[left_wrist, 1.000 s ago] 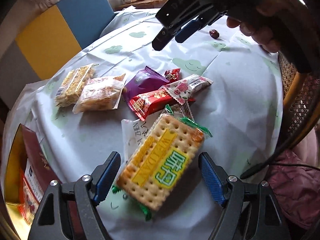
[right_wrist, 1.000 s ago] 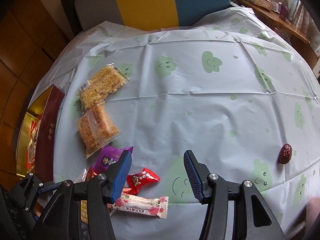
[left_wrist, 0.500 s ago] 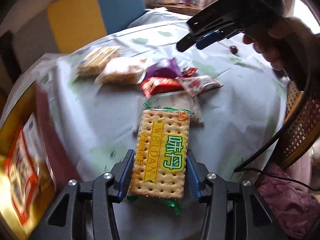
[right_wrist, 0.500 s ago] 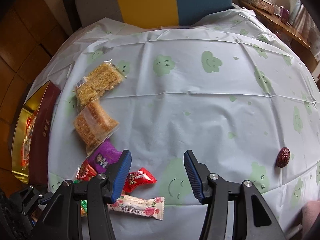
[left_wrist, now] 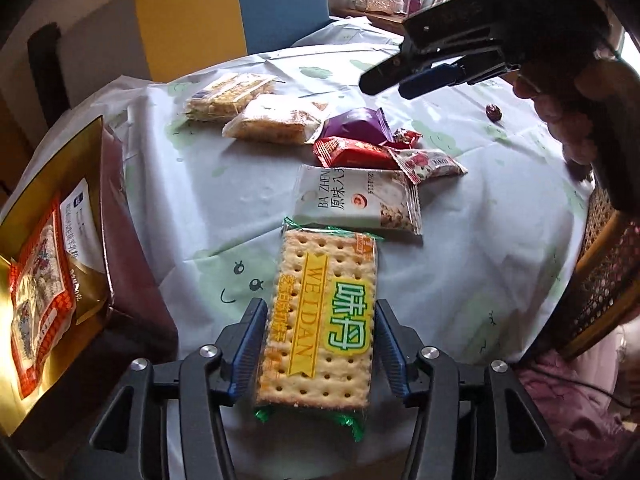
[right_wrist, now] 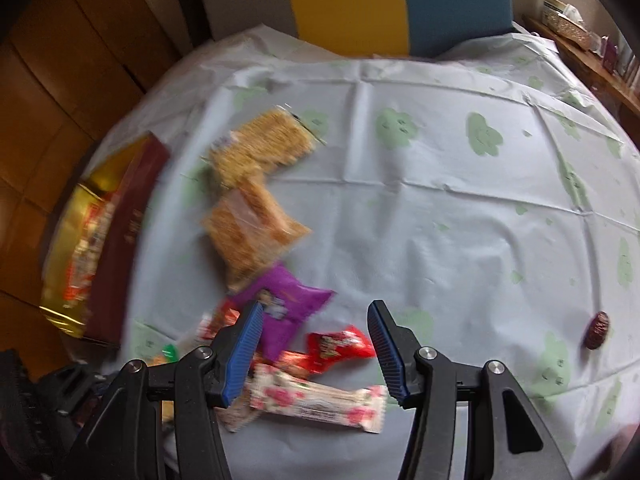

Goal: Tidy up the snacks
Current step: 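Grasp the pink rose-print candy with the right gripper while the left holds the crackers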

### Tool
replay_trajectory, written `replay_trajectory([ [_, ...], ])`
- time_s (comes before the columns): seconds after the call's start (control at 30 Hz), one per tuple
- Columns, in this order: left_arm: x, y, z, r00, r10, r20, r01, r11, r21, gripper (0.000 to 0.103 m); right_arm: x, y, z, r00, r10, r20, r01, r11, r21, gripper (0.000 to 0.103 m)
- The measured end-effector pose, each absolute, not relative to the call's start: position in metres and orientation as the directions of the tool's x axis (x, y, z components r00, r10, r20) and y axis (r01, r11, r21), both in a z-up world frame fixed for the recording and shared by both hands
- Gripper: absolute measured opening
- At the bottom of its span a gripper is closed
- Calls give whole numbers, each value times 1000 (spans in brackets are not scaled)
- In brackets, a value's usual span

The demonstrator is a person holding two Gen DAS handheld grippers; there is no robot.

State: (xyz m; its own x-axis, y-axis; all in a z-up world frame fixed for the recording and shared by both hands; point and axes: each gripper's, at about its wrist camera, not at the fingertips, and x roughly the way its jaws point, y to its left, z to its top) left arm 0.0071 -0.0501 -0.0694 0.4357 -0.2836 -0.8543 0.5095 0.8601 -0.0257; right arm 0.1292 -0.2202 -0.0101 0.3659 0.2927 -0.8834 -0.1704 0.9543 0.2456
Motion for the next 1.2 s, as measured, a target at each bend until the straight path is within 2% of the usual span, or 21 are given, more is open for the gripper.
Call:
replay_trajectory([
  [0.1, 9, -48, -69, 435, -299, -849, 501, 864, -48, 55, 127, -213, -4, 391, 318, -864, -207, 945, 254, 55],
  [0.3, 4, -46, -70, 467, -303, -831, 495, 868, -38, 51, 128, -193, -11, 377, 269, -886, -268, 948, 174, 34],
  [0.47, 6, -44, -70, 463, -317, -828, 491, 869, -58, 50, 116, -195, -15, 258, 314, -914, -334, 916, 220, 34],
  [0.67, 6, -43, -70, 460, -323, -827, 491, 869, -66, 50, 96, -169, -21, 125, 241, -962, -499, 853, 149, 61],
  [0.83, 6, -43, -70, 461, -327, -825, 490, 869, -71, 50, 87, -159, -27, 117, 88, -989, -603, 798, 0, 63],
  [1.0, 7, -42, -70, 457, -333, -825, 488, 869, -80, 50, 96, -172, -51, 114, -6, -993, -587, 807, -72, 62],
  [1.03, 7, -42, -69, 457, -333, -825, 488, 869, -81, 50, 99, -175, -54, 108, -7, -994, -576, 815, -68, 59],
  [1.07, 7, -42, -69, 457, -333, -825, 487, 870, -82, 50, 100, -177, -53, 107, 10, -994, -569, 820, -53, 51],
  [1.1, 7, -42, -70, 458, -334, -824, 487, 870, -82, 50, 102, -178, -50, 115, 26, -993, -566, 823, -44, 30],
  [1.2, 6, -42, -70, 460, -334, -823, 487, 870, -81, 50, 99, -182, -41, 135, 42, -990, -569, 821, -43, 20],
])
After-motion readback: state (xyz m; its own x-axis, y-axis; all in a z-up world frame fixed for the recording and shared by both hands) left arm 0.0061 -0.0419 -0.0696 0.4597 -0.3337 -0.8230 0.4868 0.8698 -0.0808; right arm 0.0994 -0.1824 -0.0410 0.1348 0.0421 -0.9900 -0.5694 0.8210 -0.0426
